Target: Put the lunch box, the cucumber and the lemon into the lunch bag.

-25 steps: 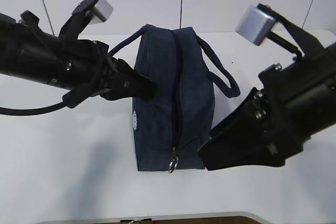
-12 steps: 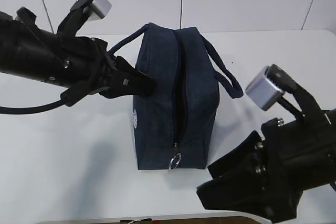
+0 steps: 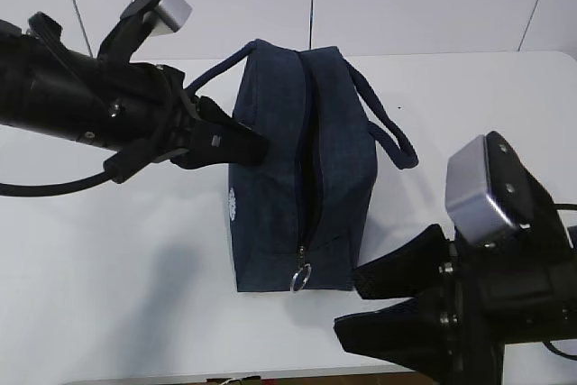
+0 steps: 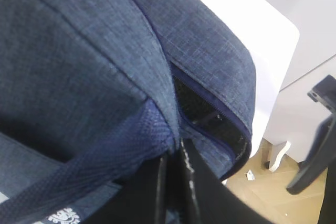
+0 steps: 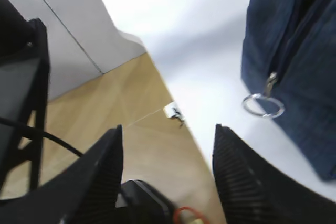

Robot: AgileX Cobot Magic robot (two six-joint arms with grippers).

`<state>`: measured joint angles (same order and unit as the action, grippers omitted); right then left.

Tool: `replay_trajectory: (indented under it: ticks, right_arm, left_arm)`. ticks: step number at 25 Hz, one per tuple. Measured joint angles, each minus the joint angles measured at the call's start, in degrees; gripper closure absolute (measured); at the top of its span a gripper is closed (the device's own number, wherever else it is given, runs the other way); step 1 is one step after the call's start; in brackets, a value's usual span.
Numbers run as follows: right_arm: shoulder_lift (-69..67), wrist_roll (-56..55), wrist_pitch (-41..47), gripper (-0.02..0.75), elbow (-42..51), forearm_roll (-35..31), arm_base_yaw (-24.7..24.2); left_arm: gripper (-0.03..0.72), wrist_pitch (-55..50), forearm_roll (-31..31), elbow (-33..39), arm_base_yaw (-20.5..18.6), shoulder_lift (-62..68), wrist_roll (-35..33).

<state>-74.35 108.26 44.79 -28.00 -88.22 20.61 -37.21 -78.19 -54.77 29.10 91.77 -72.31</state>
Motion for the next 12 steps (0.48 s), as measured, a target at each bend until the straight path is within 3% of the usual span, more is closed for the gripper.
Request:
replay_trajectory:
  ticks: [6,12]
  right_arm:
    - [-3.7,14.4,-1.6,0.300,0.0,-2.5,0.0]
    - [-10.4,20.2,-0.5,0.300,-0.5,-11.8,0.0]
  left_arm:
    - [0.698,0.0,0.0,0.0,0.0,0.0,0.0]
    - [0.698,0.0,0.0,0.0,0.0,0.0,0.0]
